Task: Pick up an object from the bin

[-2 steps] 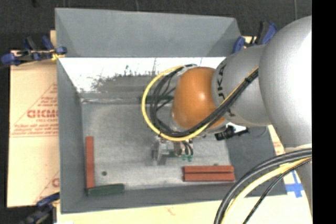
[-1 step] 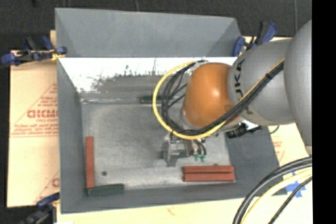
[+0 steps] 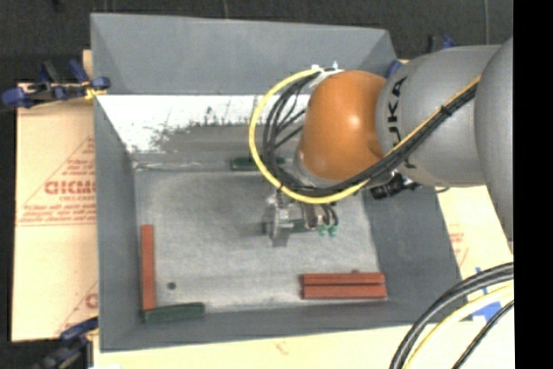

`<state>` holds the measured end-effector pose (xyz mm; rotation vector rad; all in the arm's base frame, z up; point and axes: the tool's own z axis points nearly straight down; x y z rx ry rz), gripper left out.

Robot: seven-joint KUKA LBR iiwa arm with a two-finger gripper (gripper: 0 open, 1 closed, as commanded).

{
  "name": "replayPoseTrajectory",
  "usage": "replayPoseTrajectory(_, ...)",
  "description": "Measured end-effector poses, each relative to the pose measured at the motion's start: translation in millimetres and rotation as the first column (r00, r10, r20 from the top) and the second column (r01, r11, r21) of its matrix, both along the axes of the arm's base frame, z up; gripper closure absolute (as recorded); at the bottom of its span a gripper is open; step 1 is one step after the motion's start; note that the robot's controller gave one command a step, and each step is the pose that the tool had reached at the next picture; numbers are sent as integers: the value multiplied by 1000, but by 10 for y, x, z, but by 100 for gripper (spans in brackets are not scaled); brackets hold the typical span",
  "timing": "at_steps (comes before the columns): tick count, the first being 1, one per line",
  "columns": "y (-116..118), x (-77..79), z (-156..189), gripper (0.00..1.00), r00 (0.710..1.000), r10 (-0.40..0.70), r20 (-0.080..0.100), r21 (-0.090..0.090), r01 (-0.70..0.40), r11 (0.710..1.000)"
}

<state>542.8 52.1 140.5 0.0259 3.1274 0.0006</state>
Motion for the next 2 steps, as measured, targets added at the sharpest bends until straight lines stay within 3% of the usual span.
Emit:
replayPoseTrajectory(1,49,-79,186,100,1000,-7,-23,-1,7,1000)
replayPoseTrajectory(2,-66,-13,1473,100,1000,-12,-10,0,12,1000)
